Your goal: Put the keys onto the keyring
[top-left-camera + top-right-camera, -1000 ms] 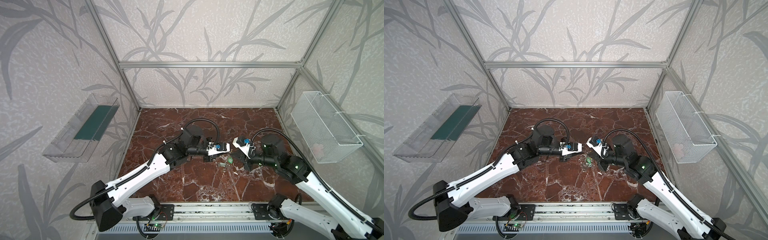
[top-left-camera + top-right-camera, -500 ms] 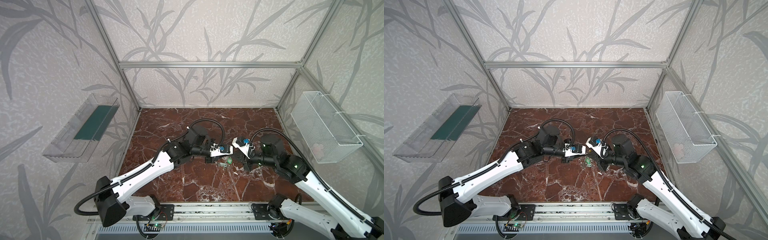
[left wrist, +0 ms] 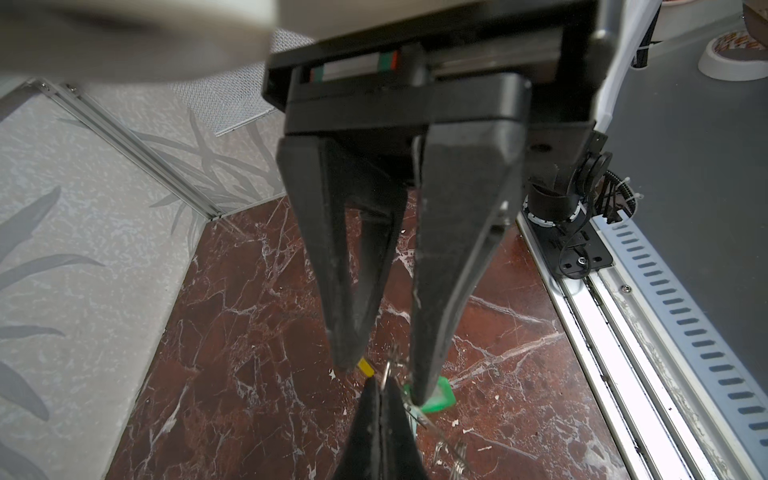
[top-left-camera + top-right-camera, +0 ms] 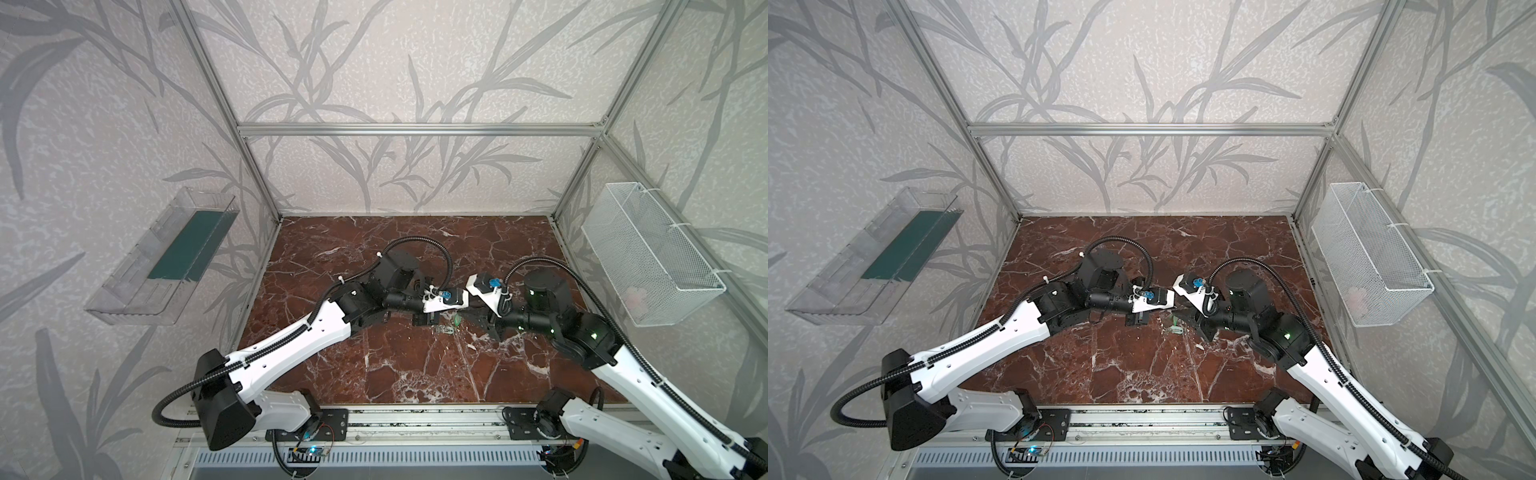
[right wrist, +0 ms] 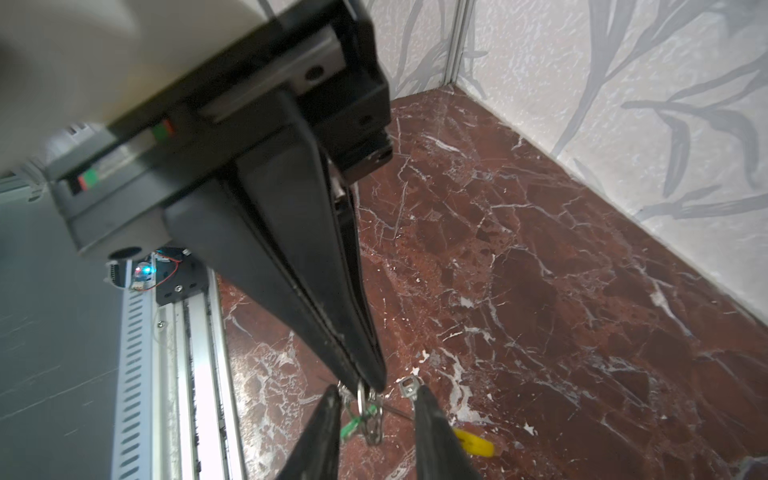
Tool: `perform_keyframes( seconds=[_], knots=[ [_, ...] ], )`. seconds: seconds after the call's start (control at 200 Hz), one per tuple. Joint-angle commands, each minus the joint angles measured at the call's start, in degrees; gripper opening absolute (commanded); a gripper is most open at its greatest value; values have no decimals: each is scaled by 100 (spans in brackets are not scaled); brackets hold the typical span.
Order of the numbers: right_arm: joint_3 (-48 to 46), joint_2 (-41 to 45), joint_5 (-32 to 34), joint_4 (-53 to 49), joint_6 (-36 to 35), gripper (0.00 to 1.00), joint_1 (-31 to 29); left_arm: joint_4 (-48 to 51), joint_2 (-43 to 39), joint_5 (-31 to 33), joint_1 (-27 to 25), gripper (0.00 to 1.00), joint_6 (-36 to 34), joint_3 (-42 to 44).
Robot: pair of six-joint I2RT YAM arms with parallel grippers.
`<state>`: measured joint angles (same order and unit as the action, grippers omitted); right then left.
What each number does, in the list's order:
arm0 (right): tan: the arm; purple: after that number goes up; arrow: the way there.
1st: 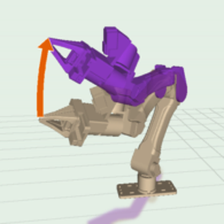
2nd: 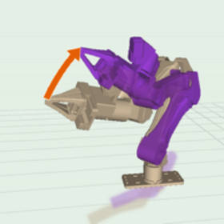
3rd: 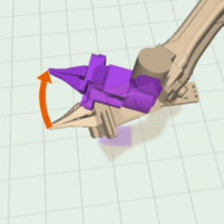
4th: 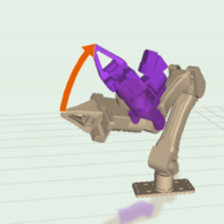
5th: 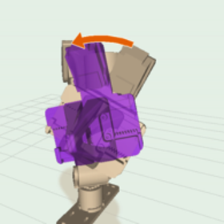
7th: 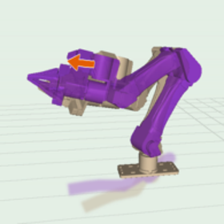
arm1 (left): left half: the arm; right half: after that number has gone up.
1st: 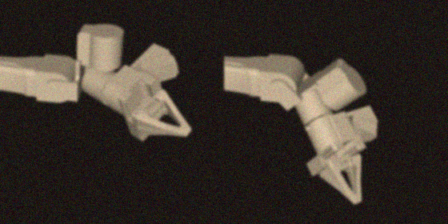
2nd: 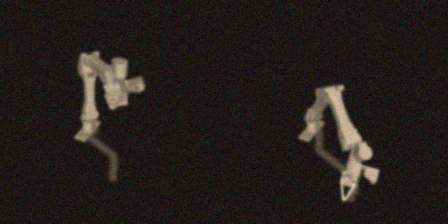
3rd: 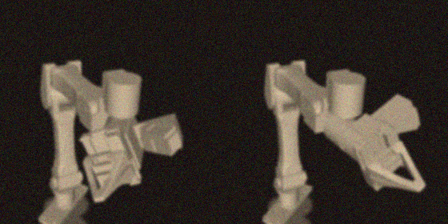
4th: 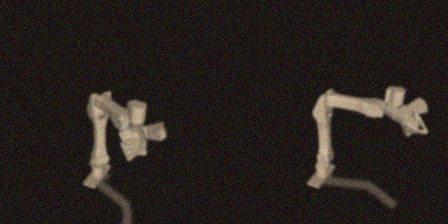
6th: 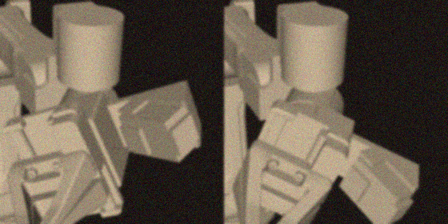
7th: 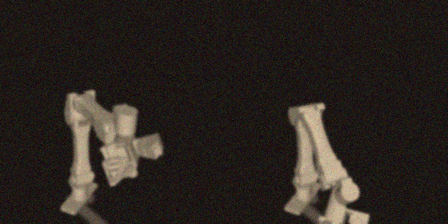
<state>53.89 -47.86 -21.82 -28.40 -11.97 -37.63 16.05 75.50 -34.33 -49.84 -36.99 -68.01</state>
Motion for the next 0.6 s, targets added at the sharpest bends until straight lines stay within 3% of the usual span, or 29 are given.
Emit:
perform_keyframes(
  seconds=[0.0,0.3,0.595],
  knots=[
    [-322,476,541,393,130,40,156,-672,-108,-64,1,0,470,160],
    [-1135,1298,271,1140,780,39,375,-1927,-350,122,76,0,1589,568],
    [-1183,981,-182,1622,963,39,375,-2407,-391,192,82,0,2035,683]
  ],
)
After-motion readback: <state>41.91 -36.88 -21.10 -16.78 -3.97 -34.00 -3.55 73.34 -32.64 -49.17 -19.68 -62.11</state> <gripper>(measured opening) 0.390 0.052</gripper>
